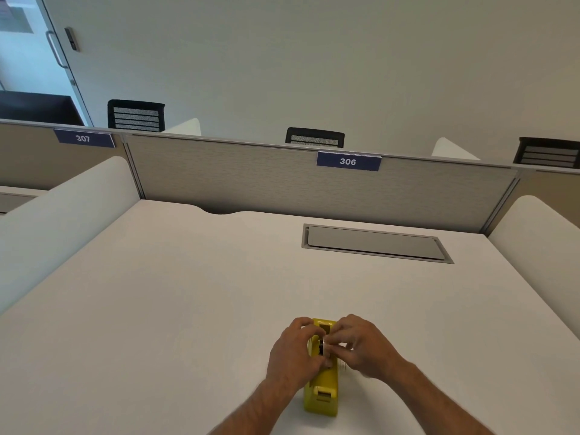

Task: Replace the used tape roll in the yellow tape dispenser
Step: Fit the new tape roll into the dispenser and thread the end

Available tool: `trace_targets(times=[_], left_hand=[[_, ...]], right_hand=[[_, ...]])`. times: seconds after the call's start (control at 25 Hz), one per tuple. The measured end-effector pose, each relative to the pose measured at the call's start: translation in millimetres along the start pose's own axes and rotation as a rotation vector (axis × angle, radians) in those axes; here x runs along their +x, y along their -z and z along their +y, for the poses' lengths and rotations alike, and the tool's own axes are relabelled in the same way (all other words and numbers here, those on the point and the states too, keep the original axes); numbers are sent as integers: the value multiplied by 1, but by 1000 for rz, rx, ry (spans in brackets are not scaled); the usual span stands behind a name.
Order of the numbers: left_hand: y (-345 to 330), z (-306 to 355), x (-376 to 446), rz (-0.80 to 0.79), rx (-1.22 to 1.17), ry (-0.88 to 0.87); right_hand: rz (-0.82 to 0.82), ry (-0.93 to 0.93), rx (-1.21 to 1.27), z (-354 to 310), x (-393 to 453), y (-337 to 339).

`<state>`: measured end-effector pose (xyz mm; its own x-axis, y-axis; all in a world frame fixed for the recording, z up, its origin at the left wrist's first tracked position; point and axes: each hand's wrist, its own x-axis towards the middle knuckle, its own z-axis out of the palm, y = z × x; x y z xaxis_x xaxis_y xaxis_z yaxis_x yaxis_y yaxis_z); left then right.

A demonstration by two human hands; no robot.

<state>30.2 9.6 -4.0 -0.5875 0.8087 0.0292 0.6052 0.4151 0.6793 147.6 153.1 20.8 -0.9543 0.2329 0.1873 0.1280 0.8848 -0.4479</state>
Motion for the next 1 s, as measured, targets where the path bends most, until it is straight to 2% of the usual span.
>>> trace_targets(times=[0.28, 0.68, 1.0], left_hand=[[2, 1, -1, -7, -24, 14], [6, 2, -3, -33, -25, -12], [21, -15, 2, -336, 132, 28]], right_hand=[[-17, 66, -179, -3, 4, -2], [-41, -65, -175, -7, 2, -5], [-137, -104, -235, -15, -9, -6]])
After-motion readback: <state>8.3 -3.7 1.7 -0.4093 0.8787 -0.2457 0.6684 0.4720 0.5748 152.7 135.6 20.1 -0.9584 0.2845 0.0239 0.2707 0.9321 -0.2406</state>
